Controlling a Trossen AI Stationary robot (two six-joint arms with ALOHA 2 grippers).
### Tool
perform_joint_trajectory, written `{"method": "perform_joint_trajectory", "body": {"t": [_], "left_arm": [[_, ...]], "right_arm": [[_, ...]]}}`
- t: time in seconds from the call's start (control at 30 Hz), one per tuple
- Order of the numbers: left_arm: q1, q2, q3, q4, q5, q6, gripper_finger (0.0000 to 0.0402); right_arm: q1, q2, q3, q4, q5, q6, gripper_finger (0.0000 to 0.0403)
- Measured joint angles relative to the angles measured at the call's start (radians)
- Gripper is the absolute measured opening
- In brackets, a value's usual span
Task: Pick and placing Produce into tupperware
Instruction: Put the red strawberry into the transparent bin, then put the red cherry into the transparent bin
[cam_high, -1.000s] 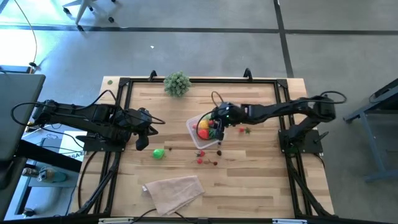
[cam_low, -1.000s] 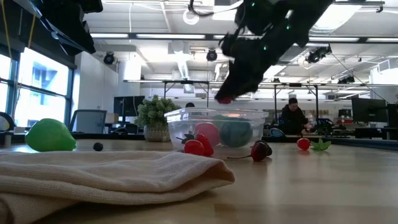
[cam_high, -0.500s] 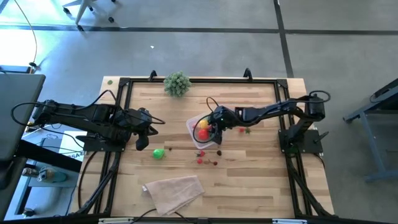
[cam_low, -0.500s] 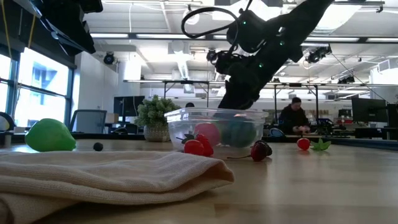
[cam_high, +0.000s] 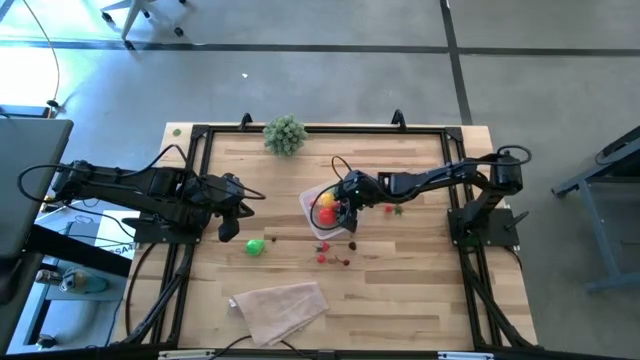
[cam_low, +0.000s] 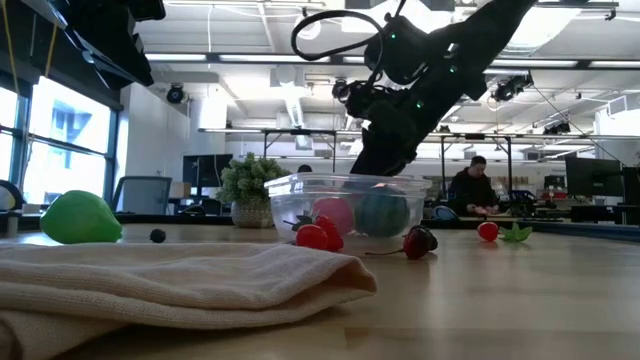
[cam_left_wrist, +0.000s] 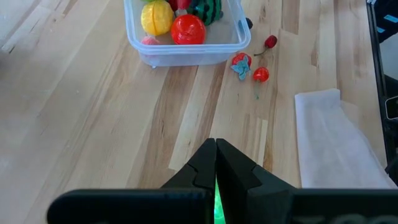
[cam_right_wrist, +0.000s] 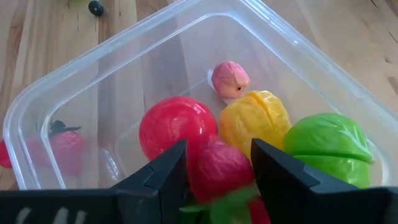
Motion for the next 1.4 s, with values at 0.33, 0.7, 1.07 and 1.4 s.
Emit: {"method": "perform_joint_trajectory", "body": {"t": [0.33,0.7,1.07,1.4], "left_arm": [[0.000,0.000,0.000,0.000,0.000,0.000,0.0001],[0.000,0.000,0.000,0.000,0.000,0.000,0.0001],[0.000,0.000,0.000,0.001,0.000,0.000,0.0001],[0.000,0.000,0.000,0.000,0.000,0.000,0.0001]], "right_arm": [[-0.001,-0.001,0.000,0.001,0.000,-0.007,0.0181],[0.000,-0.172,0.002,-0.084,0.040,-0.052,0.0181],[0.026,-0.474,-0.058,-0.367,0.271,0.003,0.0181],[0.060,-0.650,-0.358,-0.374,0.277,0.222,0.0181]]}}
